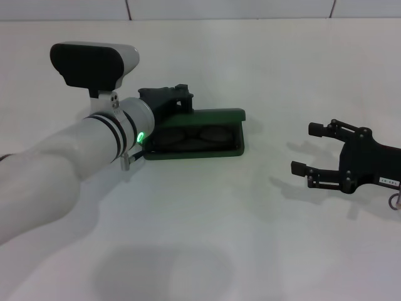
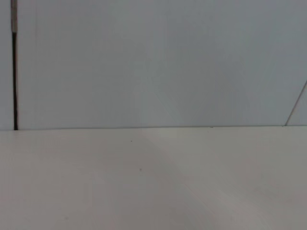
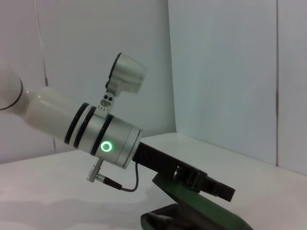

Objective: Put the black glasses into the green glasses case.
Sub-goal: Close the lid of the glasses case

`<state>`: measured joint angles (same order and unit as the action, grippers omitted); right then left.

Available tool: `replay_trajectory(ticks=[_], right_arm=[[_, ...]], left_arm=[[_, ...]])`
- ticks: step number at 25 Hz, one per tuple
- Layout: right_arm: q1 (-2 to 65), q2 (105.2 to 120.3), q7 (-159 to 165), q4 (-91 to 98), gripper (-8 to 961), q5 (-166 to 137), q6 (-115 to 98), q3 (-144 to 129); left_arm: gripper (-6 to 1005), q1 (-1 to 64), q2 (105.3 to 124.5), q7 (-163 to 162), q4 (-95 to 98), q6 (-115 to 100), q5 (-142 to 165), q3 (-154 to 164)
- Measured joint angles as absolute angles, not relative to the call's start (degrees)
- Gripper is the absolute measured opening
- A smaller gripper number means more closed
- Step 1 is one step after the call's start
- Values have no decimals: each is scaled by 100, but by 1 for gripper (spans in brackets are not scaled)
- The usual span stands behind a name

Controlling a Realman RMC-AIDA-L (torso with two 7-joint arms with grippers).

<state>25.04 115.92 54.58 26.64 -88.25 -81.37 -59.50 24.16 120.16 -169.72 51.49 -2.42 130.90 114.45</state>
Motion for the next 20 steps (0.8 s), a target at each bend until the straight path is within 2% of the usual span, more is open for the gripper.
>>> replay_trajectory(ticks=[20], right_arm=[[2570, 11593, 5484, 2663, 872, -8825, -8023, -5950]], left_arm=[[14, 2328, 12023, -16987, 4807, 575, 13051, 11891]])
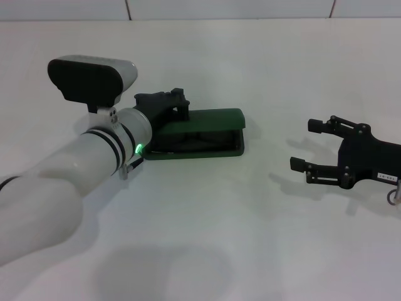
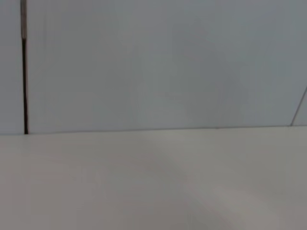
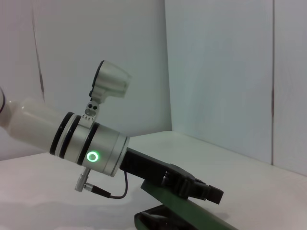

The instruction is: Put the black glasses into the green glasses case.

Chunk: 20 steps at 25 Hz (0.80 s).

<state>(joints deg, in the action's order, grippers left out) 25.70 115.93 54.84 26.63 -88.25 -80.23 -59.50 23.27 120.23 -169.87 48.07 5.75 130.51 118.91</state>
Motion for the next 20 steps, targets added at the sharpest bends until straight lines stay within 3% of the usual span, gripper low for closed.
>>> replay_trajectory(ticks=[20], right_arm=[[2657, 11593, 5503, 2663, 872, -8818, -7942, -5950]], left_arm=[[29, 2252, 12032, -17021, 4491, 1396, 13051, 12439]])
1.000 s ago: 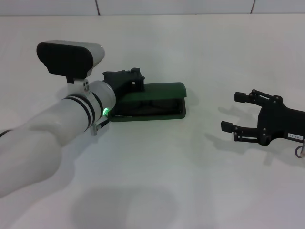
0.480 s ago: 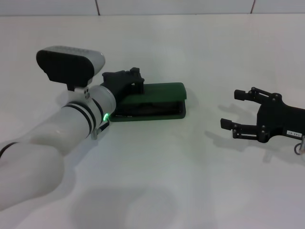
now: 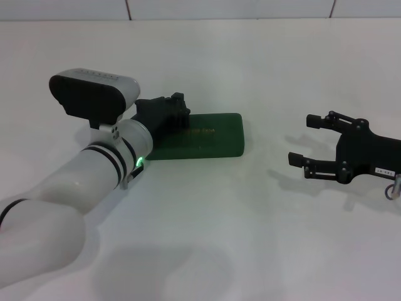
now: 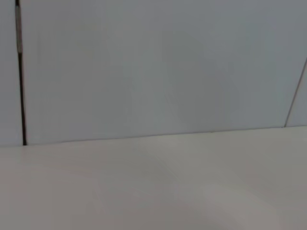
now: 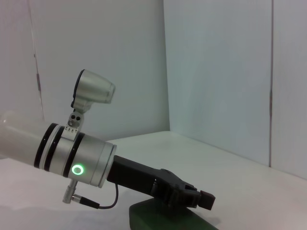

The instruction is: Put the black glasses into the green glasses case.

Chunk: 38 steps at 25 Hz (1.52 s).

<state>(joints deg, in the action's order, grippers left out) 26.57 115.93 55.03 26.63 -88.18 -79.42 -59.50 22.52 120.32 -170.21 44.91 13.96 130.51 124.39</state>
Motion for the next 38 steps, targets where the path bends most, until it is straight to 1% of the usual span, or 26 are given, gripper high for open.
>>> replay_trajectory(ticks=[5, 9, 13, 16, 21, 24, 25, 27, 30, 35, 38], right_arm=[[2633, 11590, 5503, 2663, 872, -8789, -7943, -5950], [2584, 11578, 5502, 2659, 872, -8755, -7947, -5951], [2600, 11582, 5502, 2655, 872, -8753, -7948, -5967], [2616, 11584, 5502, 2654, 872, -8753, -7970, -5963], [2604, 11585, 5502, 2654, 872, -8753, -7983, -5962], [2593, 11586, 5502, 2654, 872, -8753, -7991, -5968], [2590, 11589, 5502, 2654, 872, -8753, -7993, -5974], [2584, 11590, 5502, 2654, 872, -8753, -7996, -5978], [2572, 11592, 5502, 2654, 872, -8754, -8006, -5985], [2542, 11593, 5491, 2654, 872, -8754, -8008, -5965], [2518, 11593, 5462, 2656, 872, -8754, -8008, -5951]], left_arm=[[33, 2256, 11970, -17110, 4941, 1069, 13052, 12375], [36, 2379, 11905, -17173, 5650, -371, 12963, 11694], [39, 2864, 11902, -16760, 5865, -2276, 12507, 10565], [41, 3133, 11934, -15591, 5609, -3138, 11593, 9764], [45, 3177, 11965, -12137, 4861, -4187, 8961, 8531], [47, 3128, 11969, -10084, 4164, -4749, 7778, 7907], [48, 3024, 11980, -8808, 3818, -4987, 7261, 7709], [49, 2956, 11986, -8267, 3714, -5052, 7067, 7685], [51, 2567, 12032, -6321, 3549, -5115, 6364, 7721], [55, 2203, 12030, -5412, 3528, -5307, 5952, 7702], [155, 1984, 12014, -5167, 3551, -5373, 5769, 7671]])
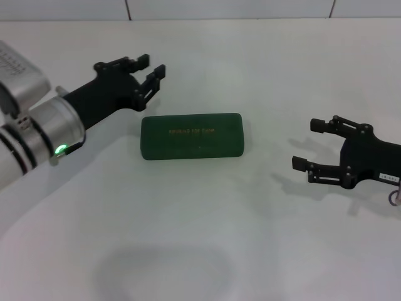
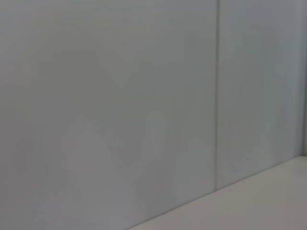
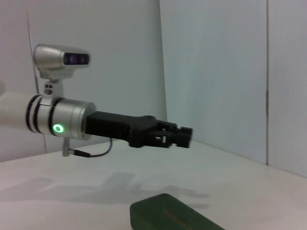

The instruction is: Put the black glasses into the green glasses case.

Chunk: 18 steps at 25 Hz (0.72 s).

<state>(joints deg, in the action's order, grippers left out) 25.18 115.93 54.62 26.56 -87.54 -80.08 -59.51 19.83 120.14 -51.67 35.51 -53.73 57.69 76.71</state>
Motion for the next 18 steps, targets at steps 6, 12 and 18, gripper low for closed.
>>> replay_trajectory(ticks=[6, 12, 18], right_arm=[[2352, 11569, 5218, 2720, 872, -8567, -8166, -5942], [2112, 11523, 4861, 2741, 872, -8386, -8718, -5936], [1880, 11474, 4773, 2692, 872, -8605, -9017, -6015]], left_arm=[[487, 1605, 11827, -5364, 3558, -6209, 5883, 7235], [616, 1508, 11168, -6337, 3526, -7733, 7028, 7186], [760, 1299, 11053, -6794, 3647, -8618, 8543, 6514]])
